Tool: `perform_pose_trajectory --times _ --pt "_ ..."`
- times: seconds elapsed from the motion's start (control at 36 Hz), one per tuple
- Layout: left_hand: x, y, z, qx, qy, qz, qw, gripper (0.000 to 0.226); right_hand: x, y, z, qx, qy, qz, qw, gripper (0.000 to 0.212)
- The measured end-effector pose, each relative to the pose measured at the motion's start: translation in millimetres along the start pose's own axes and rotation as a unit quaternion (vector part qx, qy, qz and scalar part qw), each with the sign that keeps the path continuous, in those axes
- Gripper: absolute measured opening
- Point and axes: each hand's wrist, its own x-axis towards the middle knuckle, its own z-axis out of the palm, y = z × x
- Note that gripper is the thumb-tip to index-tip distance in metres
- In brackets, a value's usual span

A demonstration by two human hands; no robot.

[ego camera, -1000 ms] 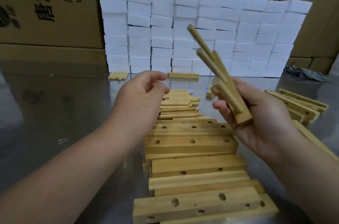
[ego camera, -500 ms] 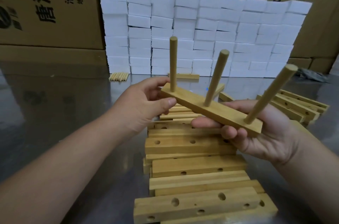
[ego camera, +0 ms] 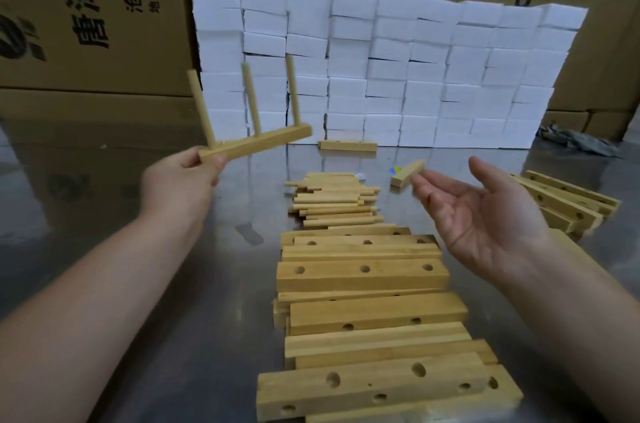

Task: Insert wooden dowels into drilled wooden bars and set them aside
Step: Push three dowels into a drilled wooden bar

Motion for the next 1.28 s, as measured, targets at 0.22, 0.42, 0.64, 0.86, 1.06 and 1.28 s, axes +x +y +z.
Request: perform_pose_trajectory --times 0.22,0.42,0.64,0.86,1.06,1.28 --pt "13 -31 -11 0.147 0.062 -0.059 0.985 0.035 3 4 -2 -0.019 0.064 -0.033 0.997 0.041" --pt "20 -41 -15 0.284 0.027 -0.065 0.956 0.028 7 8 -7 -0.048 0.085 -0.034 0.995 0.037" --pt "21 -38 -16 0.456 0.031 -0.135 0.879 0.036 11 7 -11 -0.061 0.104 -0.06 0.991 0.032" --pt "26 -39 -10 0.515 0.042 -0.192 0.835 0.04 13 8 -16 -0.074 0.112 -0.071 0.988 0.029" --pt "29 -44 -11 0.549 0.029 -0.202 0.81 0.038 15 8 -18 -0.081 0.11 -0.077 0.988 0.028" --pt "16 -42 -6 0.572 -0.026 -0.02 0.819 0.059 17 9 -19 -0.083 0.102 -0.082 0.988 0.028"
